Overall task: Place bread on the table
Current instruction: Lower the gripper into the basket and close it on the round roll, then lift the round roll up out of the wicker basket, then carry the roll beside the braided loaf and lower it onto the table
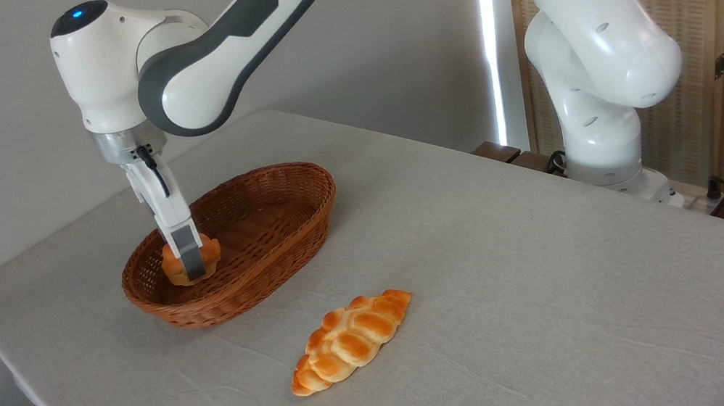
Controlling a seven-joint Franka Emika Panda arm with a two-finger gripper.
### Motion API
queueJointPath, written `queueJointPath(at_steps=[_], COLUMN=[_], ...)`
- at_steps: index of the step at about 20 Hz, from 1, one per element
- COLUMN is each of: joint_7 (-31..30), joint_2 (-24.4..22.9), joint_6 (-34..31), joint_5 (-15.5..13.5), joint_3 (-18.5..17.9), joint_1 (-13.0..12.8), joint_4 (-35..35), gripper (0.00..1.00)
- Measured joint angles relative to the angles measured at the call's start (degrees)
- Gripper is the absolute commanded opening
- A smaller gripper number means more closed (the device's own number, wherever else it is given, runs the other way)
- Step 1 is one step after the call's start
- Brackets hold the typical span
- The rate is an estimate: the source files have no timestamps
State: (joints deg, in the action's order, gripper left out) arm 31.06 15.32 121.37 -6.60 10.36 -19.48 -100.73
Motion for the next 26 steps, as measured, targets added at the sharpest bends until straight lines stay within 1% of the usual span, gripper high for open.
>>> queueJointPath(at_steps=[4, 10, 11, 14, 16, 19, 21, 22, 26], joint_7=[0.2, 0.2, 0.2, 0.2, 0.22, 0.35, 0.82, 2.21, 8.93], joint_2=[0.01, -0.06, -0.17, -1.59, -4.09, -8.94, -12.15, -13.74, -19.12], joint_6=[0.0, 0.0, -0.01, -0.48, -3.37, -8.4, -10.11, -10.37, -10.49], joint_5=[0.0, 0.0, 0.0, 0.01, 0.02, 0.03, 0.06, 0.07, 0.07], joint_3=[-0.1, -0.12, -0.15, -0.51, -0.74, -1.07, -1.17, -1.55, -5.4], joint_1=[0.41, 0.44, 0.46, 1.19, 2.83, 6.26, 8.48, 9.33, 10.16], joint_4=[-0.02, -0.01, 0.01, 0.3, 0.51, 0.46, -1.05, -2.46, -9.88], gripper=[0.38, 0.42, 0.44, 0.45, 0.45, 0.47, 0.48, 0.49, 0.5])
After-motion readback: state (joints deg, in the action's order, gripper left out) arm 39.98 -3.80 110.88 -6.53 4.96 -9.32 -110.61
